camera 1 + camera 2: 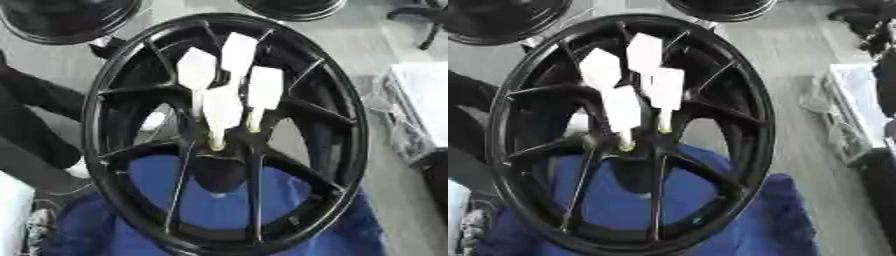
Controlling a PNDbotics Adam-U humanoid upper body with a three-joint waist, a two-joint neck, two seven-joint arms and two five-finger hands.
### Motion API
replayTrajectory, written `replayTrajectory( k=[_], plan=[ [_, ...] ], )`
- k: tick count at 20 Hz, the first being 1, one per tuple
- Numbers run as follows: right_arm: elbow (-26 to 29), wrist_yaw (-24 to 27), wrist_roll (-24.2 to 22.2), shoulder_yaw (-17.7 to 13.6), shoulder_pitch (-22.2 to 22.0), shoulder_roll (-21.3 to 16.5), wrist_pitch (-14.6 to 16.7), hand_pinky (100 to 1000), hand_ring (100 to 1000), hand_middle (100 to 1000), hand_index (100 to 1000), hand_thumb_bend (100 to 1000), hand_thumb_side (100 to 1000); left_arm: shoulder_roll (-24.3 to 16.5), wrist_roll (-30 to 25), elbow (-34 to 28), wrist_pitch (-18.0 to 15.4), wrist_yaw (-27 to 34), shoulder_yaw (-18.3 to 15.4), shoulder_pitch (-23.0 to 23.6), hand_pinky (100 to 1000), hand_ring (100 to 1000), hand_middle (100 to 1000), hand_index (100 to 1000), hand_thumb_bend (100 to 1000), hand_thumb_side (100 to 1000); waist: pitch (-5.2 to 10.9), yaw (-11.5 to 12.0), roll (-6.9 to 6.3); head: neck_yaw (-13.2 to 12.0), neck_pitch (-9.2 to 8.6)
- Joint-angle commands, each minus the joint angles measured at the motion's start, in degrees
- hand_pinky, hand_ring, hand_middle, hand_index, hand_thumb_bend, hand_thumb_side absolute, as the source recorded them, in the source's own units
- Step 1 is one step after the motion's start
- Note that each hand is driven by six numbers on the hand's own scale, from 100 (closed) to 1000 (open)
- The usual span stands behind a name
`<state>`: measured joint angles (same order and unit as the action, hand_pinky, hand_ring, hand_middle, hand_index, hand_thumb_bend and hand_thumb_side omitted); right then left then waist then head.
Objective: Pull the pin out of the wheel hub.
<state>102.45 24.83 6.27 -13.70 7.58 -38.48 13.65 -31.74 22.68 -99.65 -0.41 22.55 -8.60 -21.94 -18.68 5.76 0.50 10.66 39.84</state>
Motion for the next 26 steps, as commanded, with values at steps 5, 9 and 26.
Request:
replayTrajectory(
  k=[5,9,26],
  plan=[
    [-1.1,0.0,-0.4,-0.3,0.9,-0.9,-0.3,894,737,730,946,100,743,-0.7,-0.3,-0.4,-0.1,0.0,-0.2,-0.5,799,789,836,853,1000,352,0.89,0.0,-0.14,-1.6,0.92],
    [-1.3,-0.1,-0.6,-0.2,0.8,-0.9,-0.6,893,736,729,942,100,744,-0.6,-0.2,-0.5,0.0,-0.1,-0.2,-0.5,798,783,830,850,1000,348,0.9,0.0,-0.12,-2.6,1.37],
    [11.9,-4.5,-7.9,6.4,5.8,-19.6,-4.9,904,792,784,953,100,786,-3.0,-1.0,-1.3,0.5,-0.5,0.8,0.5,799,783,828,840,1000,346,2.08,-0.5,0.68,0.0,1.3]
  ],
)
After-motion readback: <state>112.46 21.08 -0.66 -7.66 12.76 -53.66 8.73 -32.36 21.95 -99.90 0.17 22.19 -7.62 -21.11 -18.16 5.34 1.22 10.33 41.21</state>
